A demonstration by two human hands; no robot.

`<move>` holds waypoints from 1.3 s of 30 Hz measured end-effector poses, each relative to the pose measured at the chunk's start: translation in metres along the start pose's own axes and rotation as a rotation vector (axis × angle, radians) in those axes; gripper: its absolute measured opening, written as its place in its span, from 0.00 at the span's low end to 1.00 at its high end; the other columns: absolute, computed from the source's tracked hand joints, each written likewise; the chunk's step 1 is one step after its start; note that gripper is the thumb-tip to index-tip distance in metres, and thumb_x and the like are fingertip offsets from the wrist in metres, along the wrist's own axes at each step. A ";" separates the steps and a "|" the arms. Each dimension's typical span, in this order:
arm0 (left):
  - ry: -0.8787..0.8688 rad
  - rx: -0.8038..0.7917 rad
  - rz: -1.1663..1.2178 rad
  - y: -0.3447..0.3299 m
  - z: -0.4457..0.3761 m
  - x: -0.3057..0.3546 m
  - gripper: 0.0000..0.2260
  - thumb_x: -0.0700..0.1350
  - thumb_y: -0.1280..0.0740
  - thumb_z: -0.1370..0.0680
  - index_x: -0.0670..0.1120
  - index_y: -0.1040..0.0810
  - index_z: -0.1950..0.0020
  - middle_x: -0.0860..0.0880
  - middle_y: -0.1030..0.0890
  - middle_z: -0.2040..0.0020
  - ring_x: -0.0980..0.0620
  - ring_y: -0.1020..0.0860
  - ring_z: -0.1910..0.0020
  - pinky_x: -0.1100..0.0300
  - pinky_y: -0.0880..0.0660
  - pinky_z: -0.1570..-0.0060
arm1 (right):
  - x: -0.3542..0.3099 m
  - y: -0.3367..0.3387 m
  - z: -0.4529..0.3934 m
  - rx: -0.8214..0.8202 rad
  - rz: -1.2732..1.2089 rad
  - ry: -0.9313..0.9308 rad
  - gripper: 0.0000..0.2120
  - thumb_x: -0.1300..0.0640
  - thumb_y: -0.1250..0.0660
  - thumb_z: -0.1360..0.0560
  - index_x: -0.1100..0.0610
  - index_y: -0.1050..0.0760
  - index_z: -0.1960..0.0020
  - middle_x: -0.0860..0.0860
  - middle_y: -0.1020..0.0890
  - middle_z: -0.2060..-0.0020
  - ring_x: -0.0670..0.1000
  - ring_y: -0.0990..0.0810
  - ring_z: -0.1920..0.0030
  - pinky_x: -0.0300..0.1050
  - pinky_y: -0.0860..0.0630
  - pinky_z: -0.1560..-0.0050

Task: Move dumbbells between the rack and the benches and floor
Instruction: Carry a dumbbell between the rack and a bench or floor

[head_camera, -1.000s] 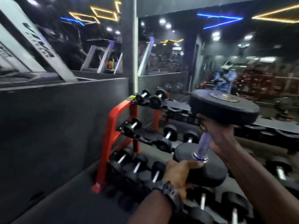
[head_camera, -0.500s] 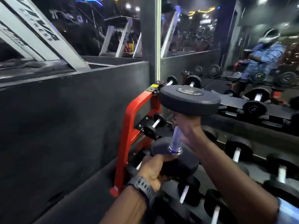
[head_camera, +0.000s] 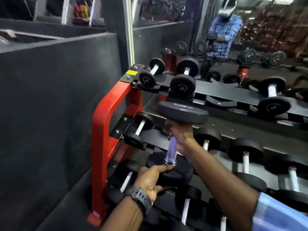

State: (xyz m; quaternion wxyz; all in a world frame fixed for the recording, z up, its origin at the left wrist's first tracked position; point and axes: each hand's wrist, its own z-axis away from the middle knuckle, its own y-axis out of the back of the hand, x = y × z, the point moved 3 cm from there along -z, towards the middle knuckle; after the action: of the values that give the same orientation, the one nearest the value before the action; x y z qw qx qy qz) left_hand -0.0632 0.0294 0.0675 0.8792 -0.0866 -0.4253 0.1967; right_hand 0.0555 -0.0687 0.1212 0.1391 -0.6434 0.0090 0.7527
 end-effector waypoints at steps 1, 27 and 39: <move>0.033 -0.006 -0.002 0.000 -0.021 0.005 0.15 0.32 0.23 0.34 0.32 0.18 0.49 0.36 0.14 0.59 0.42 0.15 0.65 0.48 0.18 0.66 | 0.008 -0.003 -0.019 0.027 0.008 -0.033 0.04 0.62 0.31 0.28 0.58 0.26 0.58 0.56 0.28 0.71 0.50 0.35 0.73 0.34 0.42 0.79; 0.552 0.083 -0.097 -0.032 -0.430 -0.011 0.12 0.35 0.27 0.28 0.33 0.20 0.46 0.40 0.18 0.57 0.41 0.18 0.59 0.54 0.21 0.76 | 0.280 0.030 -0.387 0.394 0.145 -0.656 0.14 0.65 0.32 0.30 0.58 0.31 0.72 0.54 0.33 0.77 0.49 0.37 0.81 0.36 0.37 0.79; 0.580 -0.001 -0.191 -0.021 -0.428 0.003 0.22 0.51 0.24 0.29 0.39 0.19 0.41 0.39 0.17 0.49 0.39 0.18 0.54 0.49 0.17 0.65 | 0.261 0.043 -0.378 0.178 0.484 -0.611 0.14 0.50 0.27 0.28 0.61 0.21 0.53 0.55 0.22 0.61 0.54 0.21 0.61 0.43 0.28 0.62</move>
State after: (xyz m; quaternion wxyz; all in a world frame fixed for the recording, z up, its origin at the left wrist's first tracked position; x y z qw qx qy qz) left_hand 0.2791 0.0181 -0.1907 0.9784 -0.0990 -0.1626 0.0801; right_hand 0.3761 -0.1306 -0.2046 0.0091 -0.3545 0.1839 0.9167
